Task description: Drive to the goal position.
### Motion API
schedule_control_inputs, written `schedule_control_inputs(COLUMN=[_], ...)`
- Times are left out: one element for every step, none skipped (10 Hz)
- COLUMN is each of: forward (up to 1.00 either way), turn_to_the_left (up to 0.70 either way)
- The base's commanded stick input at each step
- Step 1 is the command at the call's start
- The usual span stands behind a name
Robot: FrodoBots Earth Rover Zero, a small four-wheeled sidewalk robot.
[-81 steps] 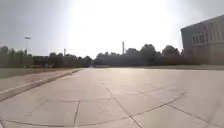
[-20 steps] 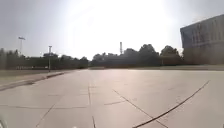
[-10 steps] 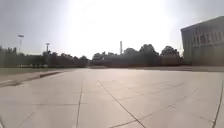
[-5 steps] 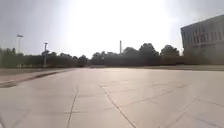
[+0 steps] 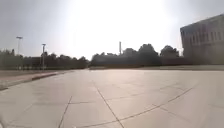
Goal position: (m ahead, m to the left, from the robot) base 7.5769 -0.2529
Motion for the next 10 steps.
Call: schedule_control_inputs(forward=[0.70,0.70,0.70,0.70,0.70,0.70,0.70,0.70,0.70,0.70], turn_to_the_left=[0.00,0.00,0.00,0.00,0.00,0.00,0.00,0.00,0.00,0.00])
